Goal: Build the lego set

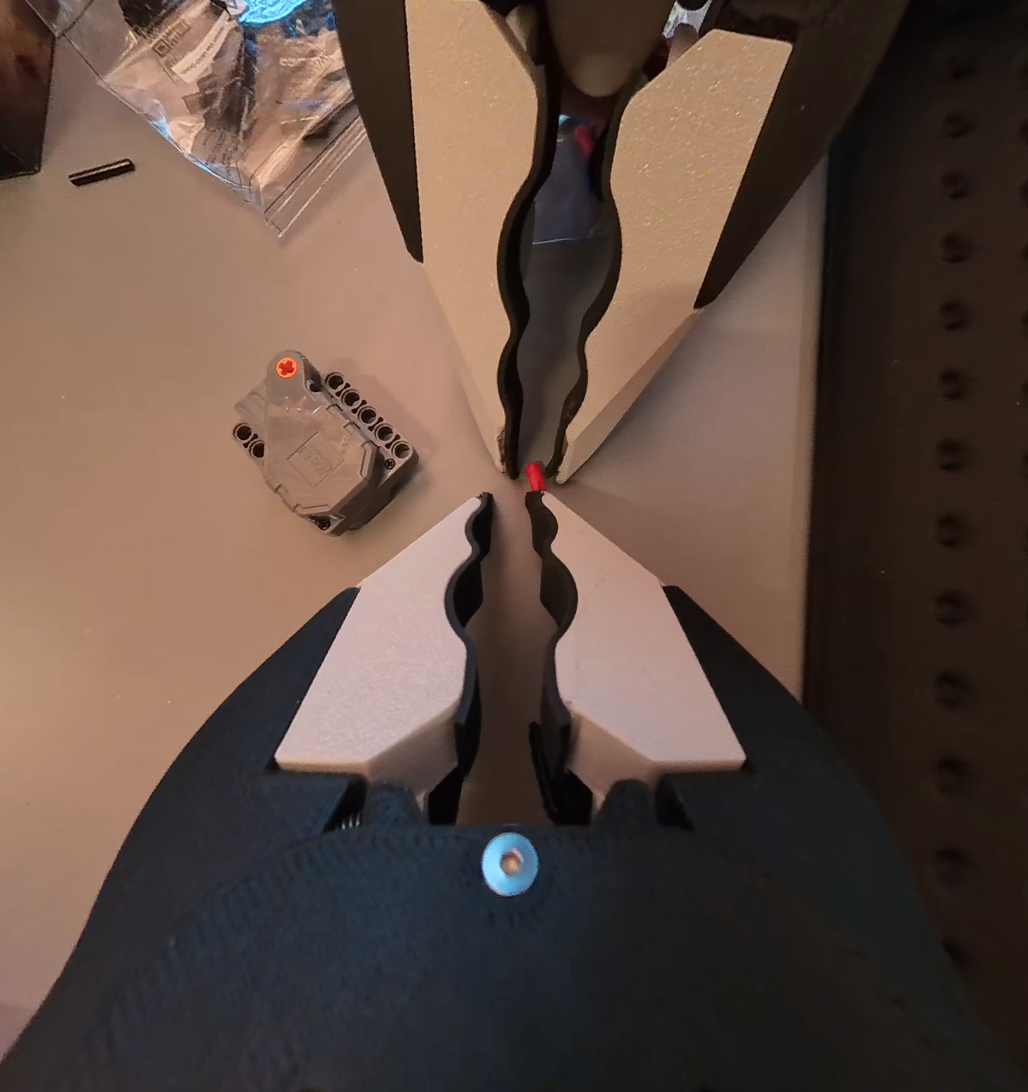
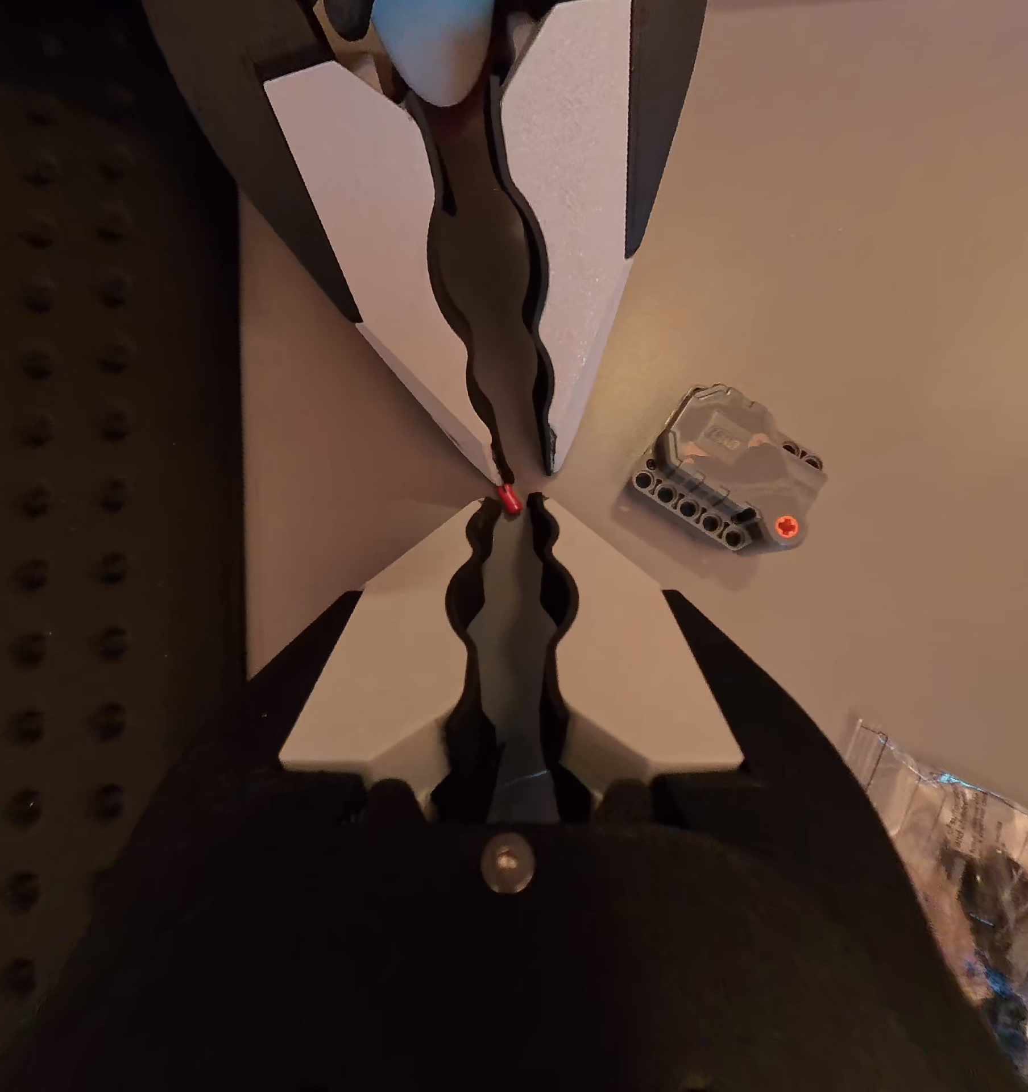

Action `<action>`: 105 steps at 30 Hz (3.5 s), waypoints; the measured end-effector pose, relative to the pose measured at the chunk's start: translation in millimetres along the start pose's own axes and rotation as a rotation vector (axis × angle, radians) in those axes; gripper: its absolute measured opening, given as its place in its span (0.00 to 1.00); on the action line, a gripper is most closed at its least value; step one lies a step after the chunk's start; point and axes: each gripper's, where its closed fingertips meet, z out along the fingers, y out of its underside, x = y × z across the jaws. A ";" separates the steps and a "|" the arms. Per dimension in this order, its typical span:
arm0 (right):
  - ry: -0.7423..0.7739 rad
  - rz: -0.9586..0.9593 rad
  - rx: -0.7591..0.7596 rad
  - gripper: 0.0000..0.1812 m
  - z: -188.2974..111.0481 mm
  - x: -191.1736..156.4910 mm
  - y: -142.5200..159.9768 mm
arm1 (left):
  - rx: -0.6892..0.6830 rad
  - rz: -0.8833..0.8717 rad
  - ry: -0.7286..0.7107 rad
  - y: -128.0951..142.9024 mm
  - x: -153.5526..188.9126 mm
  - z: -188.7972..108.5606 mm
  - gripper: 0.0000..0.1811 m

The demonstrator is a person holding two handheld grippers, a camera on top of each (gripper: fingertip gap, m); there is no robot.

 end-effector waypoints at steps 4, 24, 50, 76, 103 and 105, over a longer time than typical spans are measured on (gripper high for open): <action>-0.009 -0.018 -0.012 0.04 -0.8 -1.7 0.8 | -0.001 -0.001 -0.001 -0.2 -0.9 0.1 0.05; 0.118 -0.017 0.035 0.01 -21.1 22.8 -5.3 | 0.049 -0.065 -0.133 -7.4 -45.6 -31.1 0.14; 0.247 -0.138 -0.116 0.01 -41.5 50.8 21.0 | 0.004 -0.070 -0.116 -19.8 -51.3 16.1 0.40; 0.518 -0.676 -0.338 0.01 -38.4 57.2 21.5 | -0.037 -0.014 -0.004 -33.1 -57.7 19.2 0.27; 0.521 -0.572 -0.260 0.01 -35.8 60.5 30.1 | 0.026 -0.023 0.006 -46.9 -61.4 22.2 0.27; 0.523 -0.561 -0.253 0.01 -35.0 60.3 29.9 | 0.043 -0.037 0.010 -48.0 -61.1 21.5 0.28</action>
